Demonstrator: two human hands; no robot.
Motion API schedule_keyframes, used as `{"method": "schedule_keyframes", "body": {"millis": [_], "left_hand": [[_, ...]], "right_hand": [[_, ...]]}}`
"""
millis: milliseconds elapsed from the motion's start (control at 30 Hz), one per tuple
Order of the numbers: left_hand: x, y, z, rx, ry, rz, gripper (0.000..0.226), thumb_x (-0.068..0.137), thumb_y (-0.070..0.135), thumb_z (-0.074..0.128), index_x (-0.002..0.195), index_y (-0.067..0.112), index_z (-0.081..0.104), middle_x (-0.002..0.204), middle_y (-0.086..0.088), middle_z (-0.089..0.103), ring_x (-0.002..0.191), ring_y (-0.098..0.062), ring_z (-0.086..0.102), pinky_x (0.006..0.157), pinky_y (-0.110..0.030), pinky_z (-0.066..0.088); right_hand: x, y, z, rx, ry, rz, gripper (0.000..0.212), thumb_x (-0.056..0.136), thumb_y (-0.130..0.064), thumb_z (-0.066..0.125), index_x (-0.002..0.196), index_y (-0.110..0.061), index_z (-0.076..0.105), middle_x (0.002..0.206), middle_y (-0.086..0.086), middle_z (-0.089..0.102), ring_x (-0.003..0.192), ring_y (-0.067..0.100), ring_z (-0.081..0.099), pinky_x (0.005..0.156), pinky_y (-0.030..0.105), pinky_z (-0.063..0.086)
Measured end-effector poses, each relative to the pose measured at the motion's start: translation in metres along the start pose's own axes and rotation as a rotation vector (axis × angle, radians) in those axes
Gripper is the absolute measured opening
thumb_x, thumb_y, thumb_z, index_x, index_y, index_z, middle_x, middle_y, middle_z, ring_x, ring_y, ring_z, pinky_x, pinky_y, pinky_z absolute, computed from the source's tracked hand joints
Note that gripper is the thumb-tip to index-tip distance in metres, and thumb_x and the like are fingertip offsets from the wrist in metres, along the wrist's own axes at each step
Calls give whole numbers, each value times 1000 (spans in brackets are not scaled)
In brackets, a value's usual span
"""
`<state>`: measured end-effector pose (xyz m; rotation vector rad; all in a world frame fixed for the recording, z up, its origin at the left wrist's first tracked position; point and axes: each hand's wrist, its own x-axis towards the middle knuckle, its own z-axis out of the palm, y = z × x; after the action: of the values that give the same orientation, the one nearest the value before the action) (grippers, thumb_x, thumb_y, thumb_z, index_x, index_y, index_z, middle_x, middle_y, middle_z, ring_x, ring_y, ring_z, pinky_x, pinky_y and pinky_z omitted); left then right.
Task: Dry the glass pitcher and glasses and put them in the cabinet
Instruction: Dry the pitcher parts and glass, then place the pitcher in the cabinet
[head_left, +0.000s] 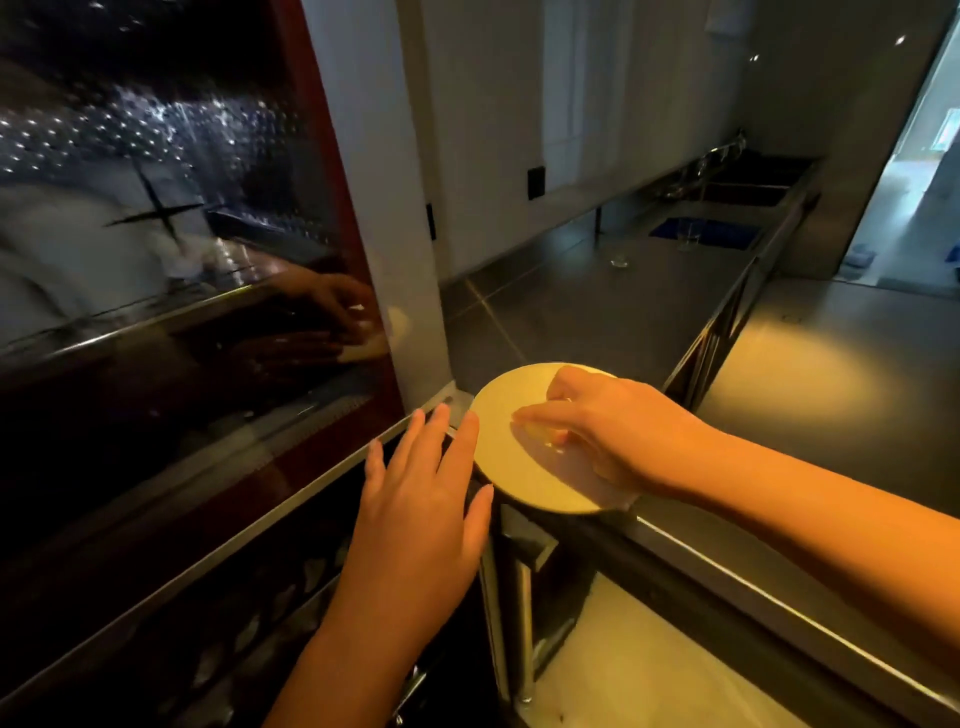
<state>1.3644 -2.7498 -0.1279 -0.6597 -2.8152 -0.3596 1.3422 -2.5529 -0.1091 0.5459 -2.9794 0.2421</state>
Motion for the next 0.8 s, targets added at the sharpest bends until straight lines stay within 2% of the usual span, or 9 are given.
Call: {"method": "schedule_keyframes", "body": {"millis": [100,200,300,400,500,633,800], "left_hand": [[-28,-11,-7,-7,5,-47,62,96,40,33,145,30,-4,155,8,-4,141,-10,-11,109,-34,-9],[-56,-20,-12,-16,-3,-108,62,97,39,33,145,31,-6,155,8,-5,141,-9,-12,112,-36,-6],[-83,-29,-14,-27,-2,-155,62,97,40,33,145,31,-6,155,8,-5,139,-6,-14,112,-35,-7],[-108,-39,-13,-62,18,-207,61,96,40,33,145,30,-2,155,7,-4,131,0,-18,109,-34,-9],[-124,-48,-7,-58,21,-265,61,97,41,33,146,28,-2,155,6,-3,139,-7,-13,108,-34,-10],[-130,-54,2,-64,36,-322,61,97,41,32,146,28,-1,156,5,-2,141,-11,-10,104,-32,-13],[-137,-71,13,-52,44,-409,61,97,40,33,147,25,1,156,3,-1,142,-13,-9,110,-36,-10]], "right_hand": [[-5,-27,4,-86,-38,-66,52,90,-29,52,138,-36,34,130,-1,37,117,19,42,86,20,36],[-13,-54,10,-112,-3,-132,53,91,-31,53,139,-39,31,131,-3,39,115,14,44,82,14,33],[-19,-80,16,-98,-12,-181,54,90,-30,54,139,-37,33,130,-1,40,116,14,43,83,16,37],[-24,-103,25,-102,-24,-215,53,90,-30,55,139,-37,34,129,-1,41,116,14,43,78,14,34],[-23,-121,40,-101,-37,-225,55,88,-32,58,138,-38,35,128,0,41,115,16,45,80,17,39],[-13,-131,63,-95,-55,-240,53,88,-29,60,136,-36,38,124,2,44,110,19,50,79,20,42],[6,-139,89,-99,-90,-262,52,89,-27,58,137,-32,39,118,4,45,107,22,52,79,26,47]]}}
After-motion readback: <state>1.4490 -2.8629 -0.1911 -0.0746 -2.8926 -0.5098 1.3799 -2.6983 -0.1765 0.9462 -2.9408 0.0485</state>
